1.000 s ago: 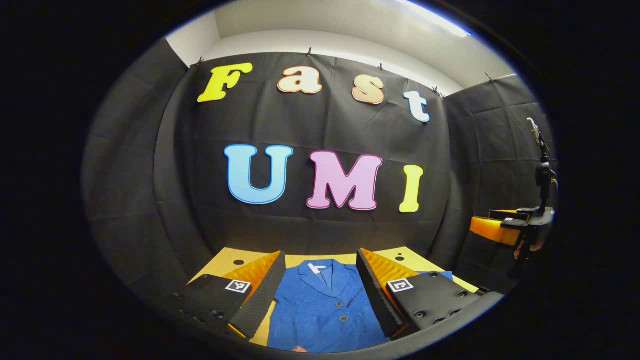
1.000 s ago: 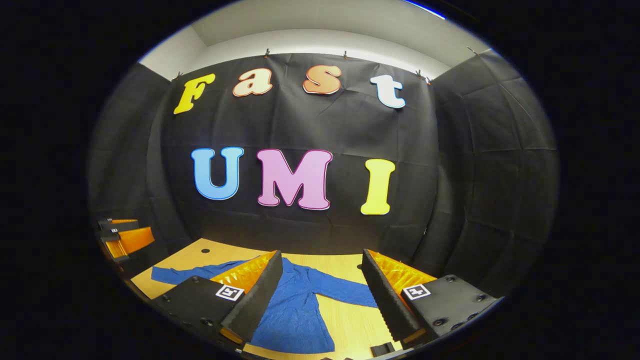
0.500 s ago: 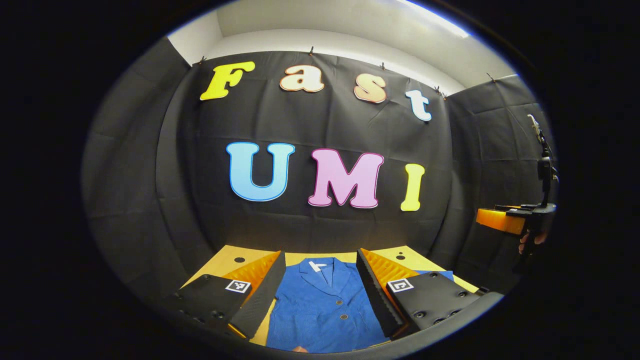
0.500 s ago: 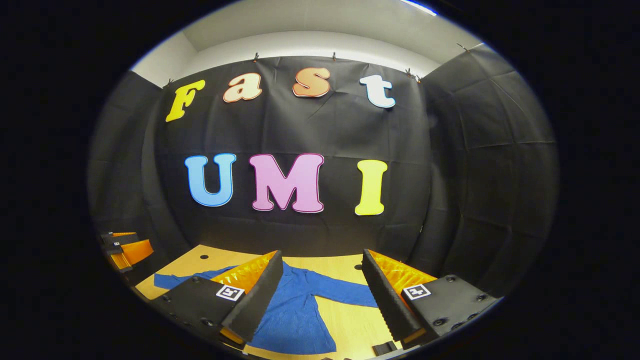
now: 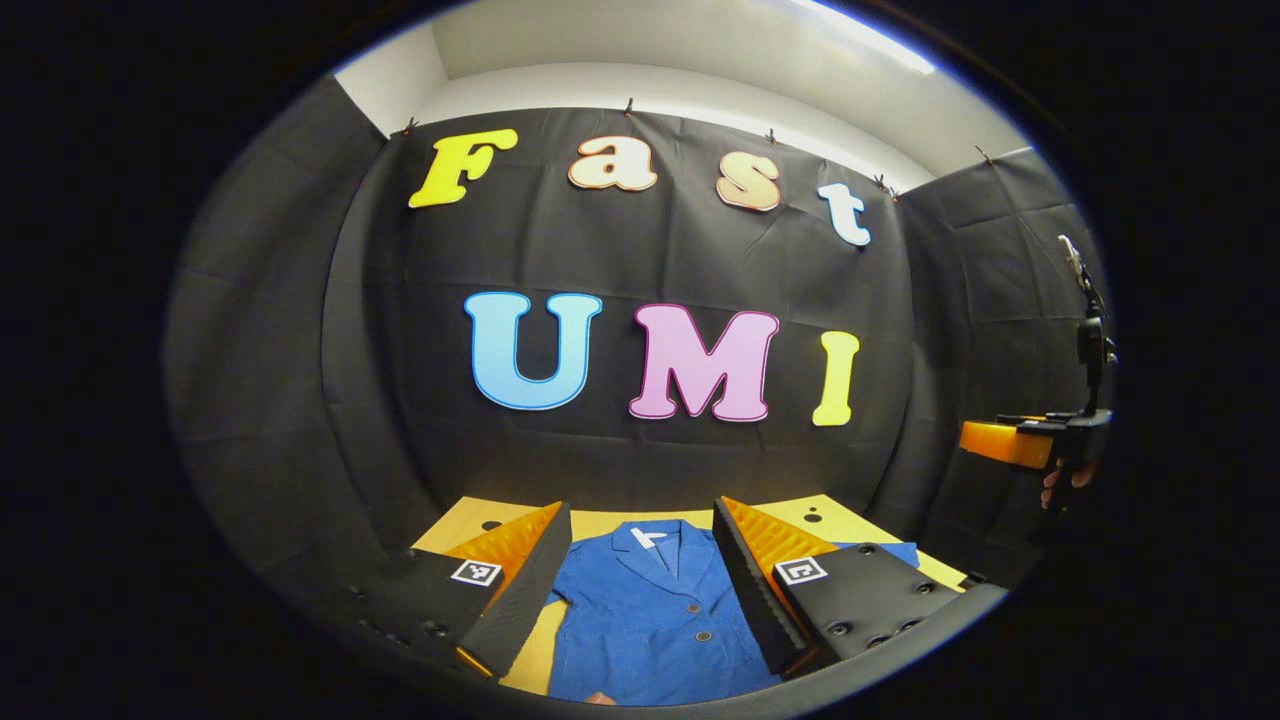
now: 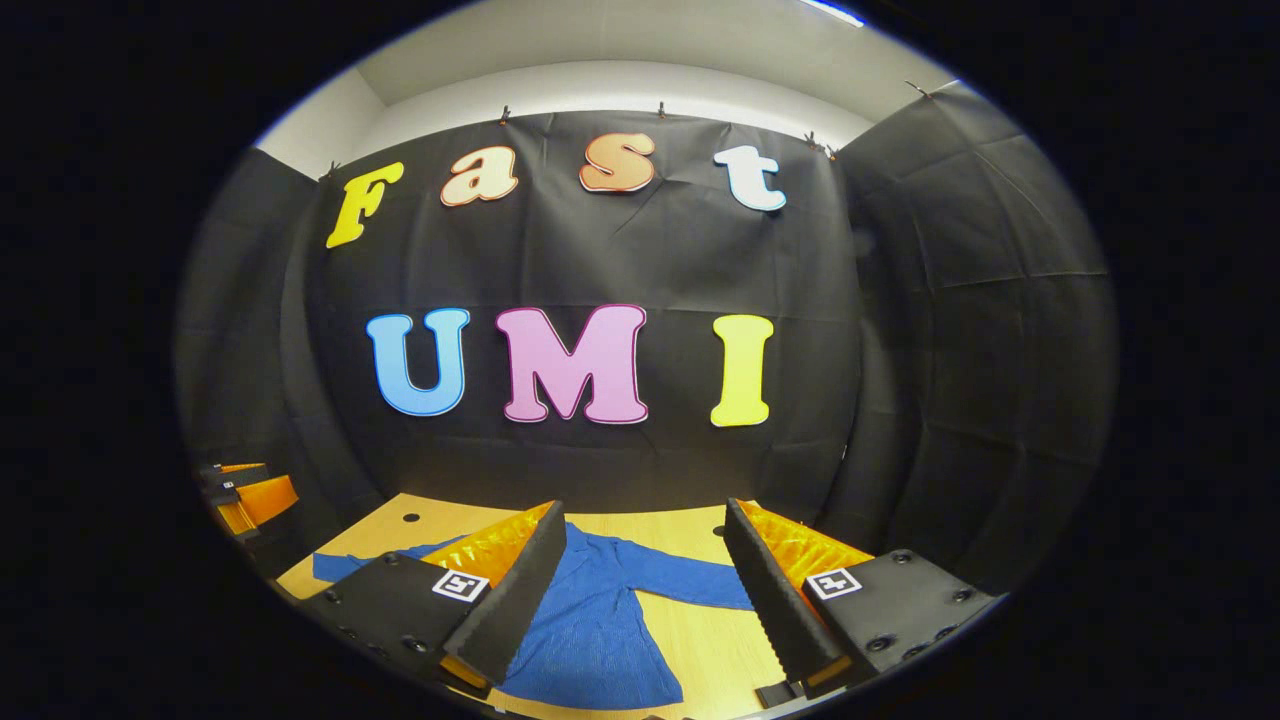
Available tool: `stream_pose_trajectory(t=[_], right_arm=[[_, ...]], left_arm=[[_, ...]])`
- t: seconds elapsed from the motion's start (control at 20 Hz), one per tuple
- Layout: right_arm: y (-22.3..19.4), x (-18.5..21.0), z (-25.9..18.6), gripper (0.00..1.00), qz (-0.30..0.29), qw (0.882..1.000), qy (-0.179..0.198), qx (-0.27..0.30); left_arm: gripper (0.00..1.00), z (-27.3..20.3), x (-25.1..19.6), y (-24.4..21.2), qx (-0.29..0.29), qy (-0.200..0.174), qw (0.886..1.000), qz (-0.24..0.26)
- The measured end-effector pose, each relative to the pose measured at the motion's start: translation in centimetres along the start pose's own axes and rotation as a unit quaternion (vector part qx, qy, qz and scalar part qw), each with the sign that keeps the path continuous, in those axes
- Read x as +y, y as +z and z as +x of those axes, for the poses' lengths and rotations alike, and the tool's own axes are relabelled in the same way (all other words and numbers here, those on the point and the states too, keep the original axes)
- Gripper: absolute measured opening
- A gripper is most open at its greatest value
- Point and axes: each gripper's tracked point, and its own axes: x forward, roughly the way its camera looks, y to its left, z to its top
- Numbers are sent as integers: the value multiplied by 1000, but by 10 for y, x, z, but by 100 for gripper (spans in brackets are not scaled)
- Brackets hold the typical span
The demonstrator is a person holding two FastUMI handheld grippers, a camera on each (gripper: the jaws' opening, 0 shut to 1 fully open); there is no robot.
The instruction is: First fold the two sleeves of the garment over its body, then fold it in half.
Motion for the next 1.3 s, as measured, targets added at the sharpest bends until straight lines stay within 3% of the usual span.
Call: stream_pose_trajectory(t=[0.05, 0.15, 0.2, 0.25, 0.35, 0.4, 0.55, 0.85, 1.0, 1.1, 1.15, 1.2, 1.25, 1.3], right_arm=[[-3, -3, 2, 99, -2, 1000, -4, 3], [-7, -12, 8, 95, 4, 1000, -11, 9], [-8, -20, 11, 99, 4, 1000, -20, 10], [-12, -32, 15, 94, 2, 999, -32, 12], [-22, -54, 25, 94, -10, 998, -53, 14], [-28, -63, 31, 99, -17, 998, -58, 17], [-45, -87, 53, 96, -8, 998, -50, 23], [-144, -178, 122, 99, 46, 989, -78, 115], [-222, -231, 158, 100, 70, 975, -107, 182], [-278, -255, 176, 98, 107, 959, -123, 234], [-306, -268, 186, 88, 124, 949, -131, 257], [-333, -280, 189, 97, 144, 936, -142, 287], [-360, -290, 186, 97, 162, 920, -156, 321], [-376, -301, 188, 90, 178, 909, -175, 335]], left_arm=[[81, 1, 1, -1, 1, 0, 1000, 2], [81, 3, 4, -3, 3, 4, 1000, 8], [80, 4, 4, -1, 1, 3, 1000, 7], [80, 5, 4, -2, -1, 3, 1000, 5], [81, 9, 4, -5, -2, 1, 1000, -4], [81, 12, 4, -8, 2, 2, 1000, -7], [81, 23, 3, -11, 10, 9, 1000, -15], [81, 55, -18, -14, 22, 17, 1000, -1], [82, 75, -32, -15, 40, 33, 999, -16], [82, 88, -45, -15, 47, 38, 998, -27], [81, 95, -50, -17, 54, 42, 997, -28], [81, 103, -54, -21, 64, 49, 996, -27], [82, 109, -58, -26, 74, 57, 995, -29], [81, 114, -62, -28, 79, 64, 994, -34]])
